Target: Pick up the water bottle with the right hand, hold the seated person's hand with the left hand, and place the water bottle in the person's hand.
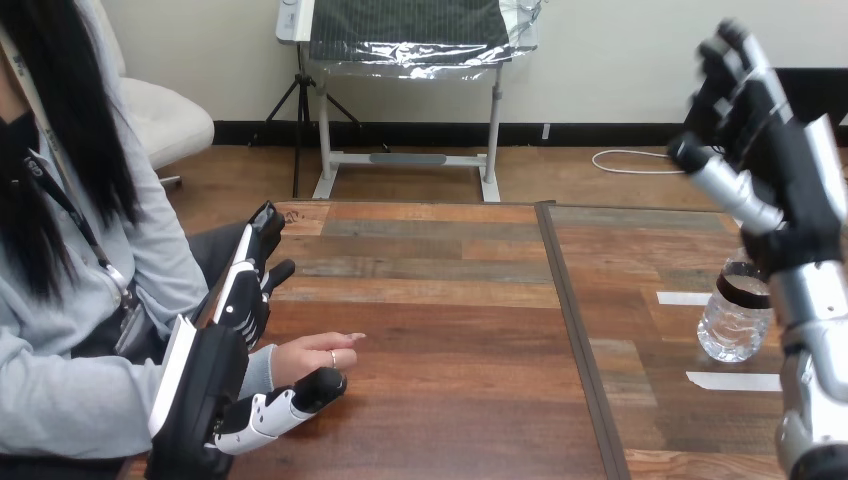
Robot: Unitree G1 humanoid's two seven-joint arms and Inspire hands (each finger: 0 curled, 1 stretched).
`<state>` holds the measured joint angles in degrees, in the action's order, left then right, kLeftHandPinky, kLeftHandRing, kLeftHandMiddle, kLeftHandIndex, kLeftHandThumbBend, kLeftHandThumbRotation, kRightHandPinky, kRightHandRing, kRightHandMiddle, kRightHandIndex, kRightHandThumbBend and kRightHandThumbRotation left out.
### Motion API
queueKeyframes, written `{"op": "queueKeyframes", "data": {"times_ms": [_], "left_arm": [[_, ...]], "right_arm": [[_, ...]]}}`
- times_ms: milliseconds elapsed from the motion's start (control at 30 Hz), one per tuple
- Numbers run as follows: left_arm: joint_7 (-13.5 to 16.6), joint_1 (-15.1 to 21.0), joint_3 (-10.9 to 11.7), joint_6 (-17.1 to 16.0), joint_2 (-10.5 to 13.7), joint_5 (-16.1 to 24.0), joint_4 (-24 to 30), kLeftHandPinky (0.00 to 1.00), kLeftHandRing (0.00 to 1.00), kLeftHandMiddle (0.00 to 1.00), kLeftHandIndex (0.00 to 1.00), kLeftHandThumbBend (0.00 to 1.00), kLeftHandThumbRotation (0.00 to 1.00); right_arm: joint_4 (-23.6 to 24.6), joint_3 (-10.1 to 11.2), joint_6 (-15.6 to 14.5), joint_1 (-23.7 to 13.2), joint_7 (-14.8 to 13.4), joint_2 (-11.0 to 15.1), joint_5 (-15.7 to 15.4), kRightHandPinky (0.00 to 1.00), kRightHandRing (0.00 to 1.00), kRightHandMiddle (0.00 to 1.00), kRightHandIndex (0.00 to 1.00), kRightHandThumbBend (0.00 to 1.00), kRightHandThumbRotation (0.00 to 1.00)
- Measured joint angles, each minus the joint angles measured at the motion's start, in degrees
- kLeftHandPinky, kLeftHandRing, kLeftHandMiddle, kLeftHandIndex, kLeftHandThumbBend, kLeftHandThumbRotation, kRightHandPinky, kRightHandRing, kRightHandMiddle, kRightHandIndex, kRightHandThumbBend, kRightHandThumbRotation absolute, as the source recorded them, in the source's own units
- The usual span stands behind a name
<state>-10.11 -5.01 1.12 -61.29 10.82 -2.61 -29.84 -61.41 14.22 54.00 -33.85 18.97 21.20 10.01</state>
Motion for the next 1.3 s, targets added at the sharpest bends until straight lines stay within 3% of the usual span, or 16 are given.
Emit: {"op": "queueKeyframes", "data": {"times_ms": [300,700,1300], "left_arm": [[-0.03,-0.15,0.01,0.01,0.0,-0.12,0.0,0.92,1.0,1.0,1.0,1.0,0.68],[-0.77,-0.13,0.02,0.01,0.01,-1.49,0.0,0.94,1.0,1.0,1.0,1.0,0.65],[-3.01,-0.13,0.23,0.12,0.1,-3.8,0.0,0.94,1.0,1.0,1.0,1.0,0.65]], "right_arm": [[-1.86,0.22,-0.57,-2.18,-2.12,1.67,-1.11,0.99,1.0,0.95,0.99,1.0,0.54],[-4.57,0.23,-2.99,-3.46,-7.43,2.66,-2.94,1.0,1.0,0.96,1.0,1.0,0.51],[-7.86,-2.28,-8.36,-4.31,-23.07,5.06,-14.27,1.0,1.0,0.95,0.99,1.0,0.5]]}}
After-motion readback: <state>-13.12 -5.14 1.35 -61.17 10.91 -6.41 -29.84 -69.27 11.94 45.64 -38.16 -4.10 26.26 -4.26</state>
